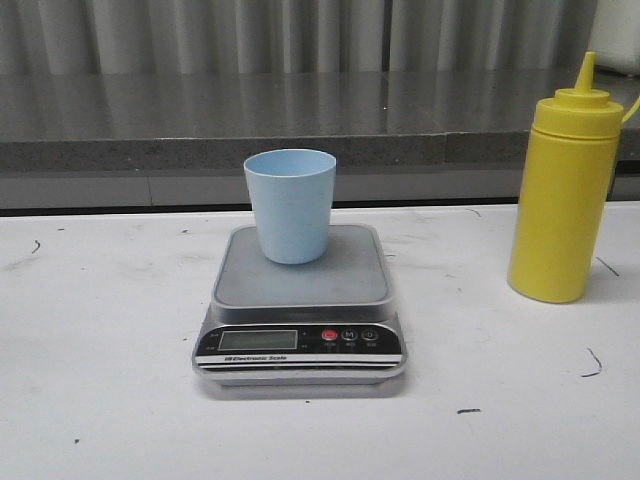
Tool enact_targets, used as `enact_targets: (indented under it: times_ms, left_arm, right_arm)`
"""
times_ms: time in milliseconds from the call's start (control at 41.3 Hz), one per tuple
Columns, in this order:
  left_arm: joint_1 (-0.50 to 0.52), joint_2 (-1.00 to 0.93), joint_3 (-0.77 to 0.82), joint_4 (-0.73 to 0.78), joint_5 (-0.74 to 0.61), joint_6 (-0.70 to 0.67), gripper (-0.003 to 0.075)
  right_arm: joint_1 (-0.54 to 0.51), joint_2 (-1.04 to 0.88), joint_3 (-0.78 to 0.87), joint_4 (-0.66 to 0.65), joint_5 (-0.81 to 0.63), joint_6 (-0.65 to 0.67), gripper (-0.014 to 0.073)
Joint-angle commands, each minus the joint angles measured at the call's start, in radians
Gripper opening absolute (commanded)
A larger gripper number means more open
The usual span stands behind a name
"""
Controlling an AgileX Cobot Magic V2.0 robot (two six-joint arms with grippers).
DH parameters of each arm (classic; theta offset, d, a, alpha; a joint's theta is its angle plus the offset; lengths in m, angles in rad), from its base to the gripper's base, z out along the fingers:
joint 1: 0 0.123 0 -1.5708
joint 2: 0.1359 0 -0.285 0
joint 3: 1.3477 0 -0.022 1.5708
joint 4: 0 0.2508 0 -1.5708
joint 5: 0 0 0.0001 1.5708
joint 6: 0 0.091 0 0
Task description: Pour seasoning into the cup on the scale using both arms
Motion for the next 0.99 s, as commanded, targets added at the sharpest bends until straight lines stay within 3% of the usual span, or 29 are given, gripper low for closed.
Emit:
enact_targets:
  times_ms: [0,969]
  left_arm:
    - [-0.008,-0.015,0.025,0.001,-0.087,-0.013,-0.0020]
    - [-0.008,-0.015,0.025,0.001,-0.087,-0.013,-0.0020]
  right_arm:
    - [-0.004,-0.018,-0.007,0.003,-0.098,-0.011,-0.0067]
    - [-0.004,-0.018,-0.007,0.042,-0.132,-0.004,-0.0067]
